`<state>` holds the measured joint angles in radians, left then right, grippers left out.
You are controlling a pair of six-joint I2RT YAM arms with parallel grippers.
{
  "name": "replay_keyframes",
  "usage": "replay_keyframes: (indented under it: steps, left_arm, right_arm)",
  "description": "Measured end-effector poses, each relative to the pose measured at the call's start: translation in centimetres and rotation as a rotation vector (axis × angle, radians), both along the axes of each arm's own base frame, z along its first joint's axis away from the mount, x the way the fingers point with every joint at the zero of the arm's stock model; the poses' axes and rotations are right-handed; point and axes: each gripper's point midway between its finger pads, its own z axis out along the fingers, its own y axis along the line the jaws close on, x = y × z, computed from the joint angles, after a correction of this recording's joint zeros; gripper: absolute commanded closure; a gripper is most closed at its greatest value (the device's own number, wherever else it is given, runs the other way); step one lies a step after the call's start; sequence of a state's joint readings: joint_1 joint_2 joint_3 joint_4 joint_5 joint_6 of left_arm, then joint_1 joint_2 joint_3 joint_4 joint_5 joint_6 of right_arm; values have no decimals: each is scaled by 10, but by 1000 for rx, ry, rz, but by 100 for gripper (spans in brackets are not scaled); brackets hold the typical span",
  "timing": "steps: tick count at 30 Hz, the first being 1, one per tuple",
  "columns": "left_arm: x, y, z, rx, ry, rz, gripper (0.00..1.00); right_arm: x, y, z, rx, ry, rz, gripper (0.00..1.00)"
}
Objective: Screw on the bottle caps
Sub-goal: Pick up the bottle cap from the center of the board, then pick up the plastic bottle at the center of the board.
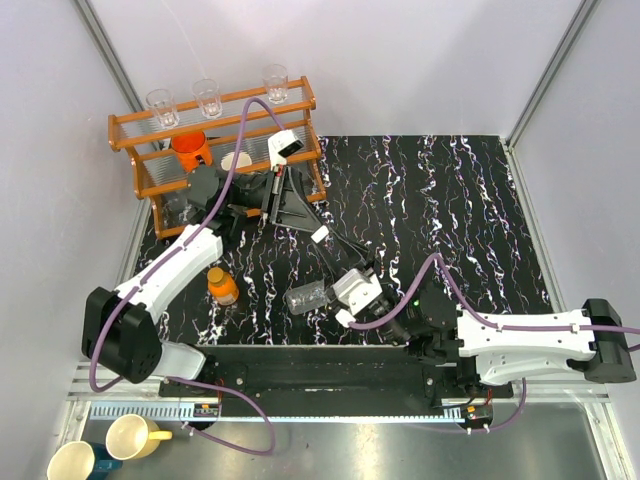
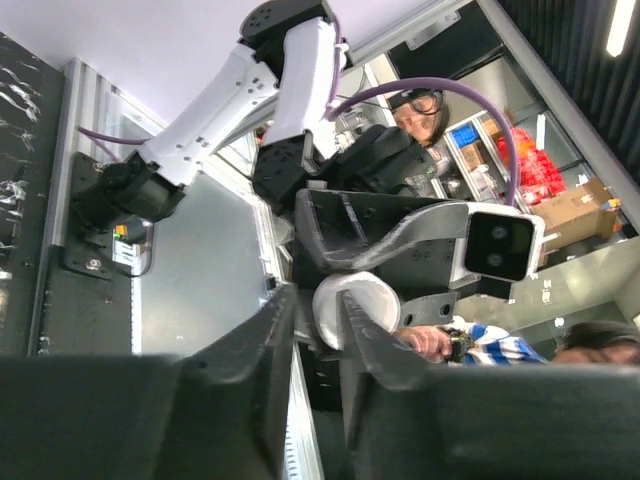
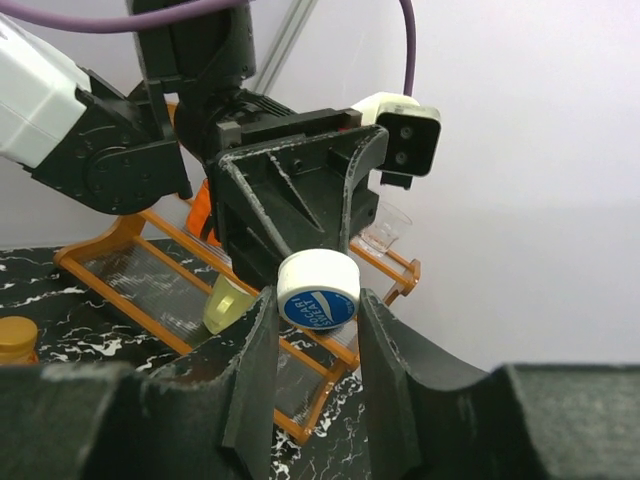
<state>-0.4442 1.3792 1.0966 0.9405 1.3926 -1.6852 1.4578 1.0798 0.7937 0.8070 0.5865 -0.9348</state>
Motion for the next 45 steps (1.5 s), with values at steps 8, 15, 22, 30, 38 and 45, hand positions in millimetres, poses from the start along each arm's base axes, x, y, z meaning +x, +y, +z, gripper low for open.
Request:
replay_keyframes:
  steps: [8, 15, 22, 30, 38, 45]
  left_arm:
    - [18, 4, -11, 19, -6, 55, 1]
    - [61, 6, -6, 70, -104, 216, 1]
    - [64, -28, -4, 349, -942, 444, 1]
    - [67, 52, -149, 843, -1004, 335, 1]
    - [42, 74, -246, 1026, -899, 102, 1]
    - [39, 61, -284, 1022, -878, 26, 1]
  right_arm:
    - [-13, -4, 0, -2, 38, 48, 70]
    - [-45, -26, 5, 32, 110, 73, 72]
    - [-57, -52, 2, 85, 213, 45, 71]
    - [-54, -63, -11, 93, 264, -9, 76]
    - [-48, -85, 2, 198, 315, -8, 74]
    - [-45, -90, 0, 219, 339, -21, 73]
